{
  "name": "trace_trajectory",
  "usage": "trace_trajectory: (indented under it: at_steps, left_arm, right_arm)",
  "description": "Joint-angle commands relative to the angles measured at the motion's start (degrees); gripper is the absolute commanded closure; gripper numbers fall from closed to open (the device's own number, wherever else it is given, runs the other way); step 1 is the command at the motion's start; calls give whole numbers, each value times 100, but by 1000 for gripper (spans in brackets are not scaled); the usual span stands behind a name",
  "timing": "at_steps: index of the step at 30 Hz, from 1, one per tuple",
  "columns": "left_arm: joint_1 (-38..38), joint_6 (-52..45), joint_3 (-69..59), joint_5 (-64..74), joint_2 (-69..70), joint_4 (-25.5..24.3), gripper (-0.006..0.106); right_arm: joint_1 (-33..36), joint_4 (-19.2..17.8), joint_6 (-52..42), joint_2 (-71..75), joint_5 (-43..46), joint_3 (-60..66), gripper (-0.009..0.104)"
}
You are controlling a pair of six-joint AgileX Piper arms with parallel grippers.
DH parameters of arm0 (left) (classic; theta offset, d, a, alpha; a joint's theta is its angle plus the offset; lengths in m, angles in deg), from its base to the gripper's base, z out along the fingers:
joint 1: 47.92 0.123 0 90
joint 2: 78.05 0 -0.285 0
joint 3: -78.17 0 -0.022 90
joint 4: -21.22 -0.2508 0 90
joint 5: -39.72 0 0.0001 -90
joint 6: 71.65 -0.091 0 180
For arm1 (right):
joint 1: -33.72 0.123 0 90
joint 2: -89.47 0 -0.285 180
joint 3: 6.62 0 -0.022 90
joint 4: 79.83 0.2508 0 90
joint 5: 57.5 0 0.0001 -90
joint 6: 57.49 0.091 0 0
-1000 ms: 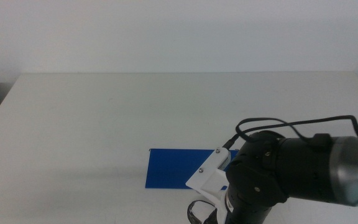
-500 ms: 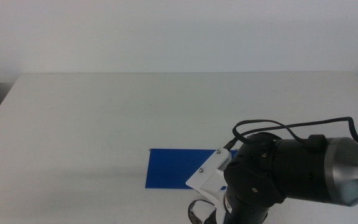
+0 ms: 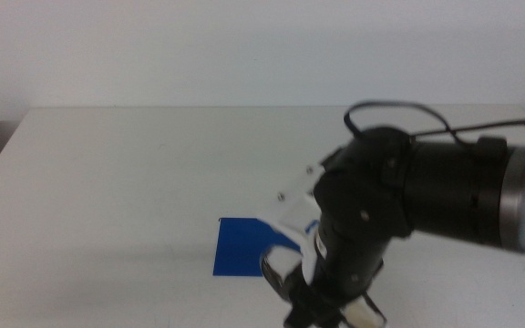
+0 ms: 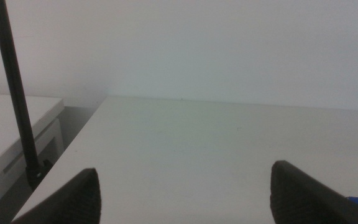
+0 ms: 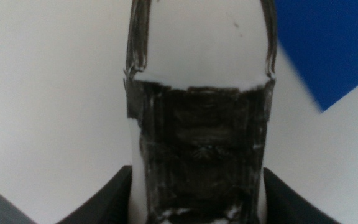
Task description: Use one arm to grab the shoe from the table and place it on the mat.
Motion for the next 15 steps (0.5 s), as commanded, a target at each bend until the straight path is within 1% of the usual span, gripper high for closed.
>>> trace_trajectory:
  at_steps: [1, 6, 12, 15]
  left_arm:
    - [-27, 17, -29, -468, 41, 22, 7]
    - [-27, 17, -29, -468, 41, 22, 7]
    - [-27, 17, -29, -468, 41, 22, 7]
    - [-27, 17, -29, -468, 41, 22, 7]
  right_arm:
    - [-111, -236, -148, 222, -73, -434, 99]
    - [-426, -334, -616, -49, -429, -1135, 99]
    - [-782, -333, -1325, -588, -535, -1985, 99]
    - [-908, -308, -1591, -970, -768, -2495, 99]
